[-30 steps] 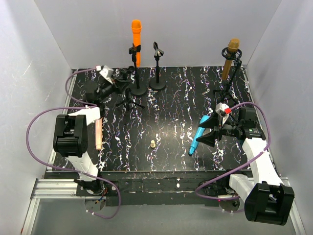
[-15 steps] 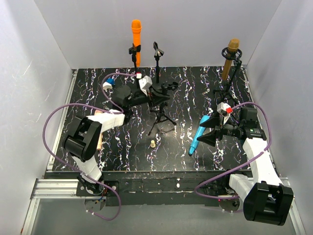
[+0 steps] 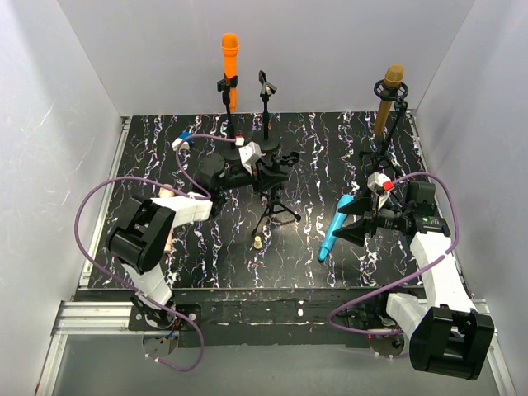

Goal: Attach the microphones to the stand

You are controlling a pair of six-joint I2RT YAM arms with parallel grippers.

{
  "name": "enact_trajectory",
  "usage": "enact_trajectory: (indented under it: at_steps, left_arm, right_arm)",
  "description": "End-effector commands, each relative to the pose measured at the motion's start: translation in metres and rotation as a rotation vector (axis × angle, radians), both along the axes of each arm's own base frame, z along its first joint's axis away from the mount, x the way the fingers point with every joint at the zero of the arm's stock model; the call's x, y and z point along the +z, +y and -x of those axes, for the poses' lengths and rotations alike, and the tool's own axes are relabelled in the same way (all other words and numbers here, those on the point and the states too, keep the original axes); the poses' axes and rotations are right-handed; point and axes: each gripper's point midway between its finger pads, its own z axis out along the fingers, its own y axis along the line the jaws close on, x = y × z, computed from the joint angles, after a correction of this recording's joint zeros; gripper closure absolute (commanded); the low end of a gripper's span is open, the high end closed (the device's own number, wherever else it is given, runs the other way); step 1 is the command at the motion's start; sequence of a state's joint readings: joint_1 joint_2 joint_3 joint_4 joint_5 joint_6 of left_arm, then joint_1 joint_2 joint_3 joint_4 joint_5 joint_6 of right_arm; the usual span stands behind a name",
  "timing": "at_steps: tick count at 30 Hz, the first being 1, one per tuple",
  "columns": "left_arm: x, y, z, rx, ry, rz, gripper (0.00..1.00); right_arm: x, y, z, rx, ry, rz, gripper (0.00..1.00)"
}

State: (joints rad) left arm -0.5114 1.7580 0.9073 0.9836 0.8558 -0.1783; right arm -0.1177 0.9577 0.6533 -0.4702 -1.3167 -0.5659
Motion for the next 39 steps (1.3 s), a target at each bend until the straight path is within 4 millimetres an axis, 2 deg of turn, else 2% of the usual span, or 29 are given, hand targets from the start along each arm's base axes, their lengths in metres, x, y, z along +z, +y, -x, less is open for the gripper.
enact_trajectory:
  at_steps: [1, 4, 11, 14, 19, 21, 22, 24, 29, 31, 35, 39]
  left_arm:
    - [0.007, 0.006, 0.010, 0.010, -0.064, -0.026, 0.80]
    - [0.006, 0.009, 0.011, 0.026, -0.066, -0.029, 0.72]
    - [0.015, 0.027, 0.011, 0.142, -0.105, -0.051, 0.31]
    - [0.019, 0.041, 0.011, 0.217, -0.128, -0.071, 0.19]
    - [0.027, 0.077, 0.015, 0.396, -0.088, -0.101, 0.02]
    - [0.034, 0.091, 0.021, 0.455, -0.044, -0.099, 0.02]
    - [0.028, 0.097, 0.024, 0.478, 0.003, -0.129, 0.02]
    - [0.035, 0.109, 0.030, 0.533, 0.076, -0.122, 0.02]
    - [0.021, 0.166, 0.043, 0.800, 0.291, -0.236, 0.02]
    - [0.018, 0.184, 0.055, 0.856, 0.321, -0.280, 0.02]
    - [0.008, 0.198, 0.078, 0.850, 0.332, -0.342, 0.02]
    - [-0.003, 0.205, 0.088, 0.852, 0.327, -0.368, 0.02]
  right_arm:
    - [0.016, 0.000, -0.003, 0.020, -0.051, -0.018, 0.08]
    - [0.015, 0.000, -0.004, 0.019, -0.045, -0.019, 0.08]
    - [0.015, -0.001, -0.004, 0.013, -0.044, -0.021, 0.08]
    - [0.015, -0.002, -0.004, 0.012, -0.046, -0.020, 0.08]
    - [0.015, -0.003, -0.005, 0.004, -0.055, -0.011, 0.08]
    - [0.015, -0.003, -0.004, 0.001, -0.059, -0.004, 0.08]
    - [0.014, -0.003, -0.005, -0.004, -0.063, 0.001, 0.09]
    - [0.014, -0.004, -0.006, -0.015, -0.069, 0.015, 0.08]
    - [0.013, -0.012, -0.012, -0.113, -0.008, 0.056, 0.08]
    - [0.013, -0.019, -0.018, -0.187, 0.061, 0.104, 0.09]
    - [0.007, -0.044, -0.034, -0.393, 0.254, 0.229, 0.13]
    - [-0.001, -0.054, -0.048, -0.604, 0.357, 0.280, 0.10]
